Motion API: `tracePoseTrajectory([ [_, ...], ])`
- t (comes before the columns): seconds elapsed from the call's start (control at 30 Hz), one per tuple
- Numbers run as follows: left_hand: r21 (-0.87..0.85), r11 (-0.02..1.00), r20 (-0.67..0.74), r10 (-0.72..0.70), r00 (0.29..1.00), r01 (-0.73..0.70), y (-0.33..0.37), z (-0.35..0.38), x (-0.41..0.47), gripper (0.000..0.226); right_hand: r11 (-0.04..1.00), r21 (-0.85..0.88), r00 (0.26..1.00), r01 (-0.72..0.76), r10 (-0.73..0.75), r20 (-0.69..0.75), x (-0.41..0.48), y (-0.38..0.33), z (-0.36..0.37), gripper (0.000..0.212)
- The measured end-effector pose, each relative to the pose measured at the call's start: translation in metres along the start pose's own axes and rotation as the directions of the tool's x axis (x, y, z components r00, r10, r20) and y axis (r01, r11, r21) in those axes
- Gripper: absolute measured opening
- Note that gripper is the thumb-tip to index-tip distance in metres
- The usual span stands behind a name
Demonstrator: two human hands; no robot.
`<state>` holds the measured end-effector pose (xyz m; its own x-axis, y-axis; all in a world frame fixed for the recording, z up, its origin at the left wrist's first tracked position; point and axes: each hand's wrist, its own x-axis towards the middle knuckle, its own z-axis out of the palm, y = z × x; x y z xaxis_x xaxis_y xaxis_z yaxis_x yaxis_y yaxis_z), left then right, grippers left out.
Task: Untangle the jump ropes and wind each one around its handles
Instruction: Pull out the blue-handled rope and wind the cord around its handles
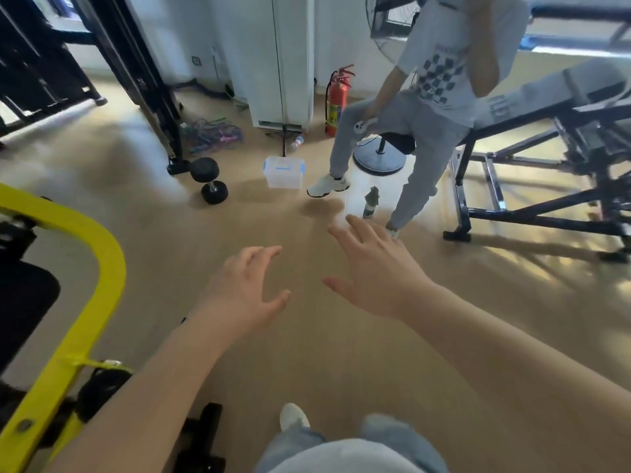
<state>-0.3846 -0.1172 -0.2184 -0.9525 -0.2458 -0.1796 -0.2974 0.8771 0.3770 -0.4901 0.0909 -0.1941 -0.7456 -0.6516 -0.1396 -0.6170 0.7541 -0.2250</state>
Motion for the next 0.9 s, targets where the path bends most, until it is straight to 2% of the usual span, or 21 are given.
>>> tracePoseTrajectory([
  [0.13, 0.010, 1.000, 0.048, 0.013, 0.999, -0.013, -0.017, -0.004, 0.052, 0.079, 0.999, 0.018, 0.999, -0.041, 0.041, 0.005, 0.050, 0.006, -0.002, 0.085],
  [0.43, 0.022, 0.998, 0.113, -0.066, 0.991, 0.064, -0.039, -0.007, 0.192, 0.085, 0.997, -0.003, 0.996, -0.073, 0.073, 0.042, 0.194, 0.057, 0.001, 0.089],
  [0.6, 0.051, 0.990, 0.014, -0.134, 0.991, 0.133, -0.045, -0.018, 0.287, 0.087, 0.999, -0.029, 0.997, 0.033, -0.031, 0.065, 0.304, 0.086, -0.012, 0.091],
  [0.73, 0.017, 0.975, -0.026, -0.219, 0.975, 0.220, -0.054, -0.032, 0.351, 0.088, 0.989, -0.047, 0.986, 0.143, -0.138, 0.092, 0.389, 0.097, -0.027, 0.090],
  [0.9, 0.065, 0.938, -0.044, -0.337, 0.940, 0.340, -0.082, -0.055, 0.418, 0.091, 0.968, -0.039, 0.959, 0.249, -0.241, 0.149, 0.490, 0.089, -0.036, 0.089],
])
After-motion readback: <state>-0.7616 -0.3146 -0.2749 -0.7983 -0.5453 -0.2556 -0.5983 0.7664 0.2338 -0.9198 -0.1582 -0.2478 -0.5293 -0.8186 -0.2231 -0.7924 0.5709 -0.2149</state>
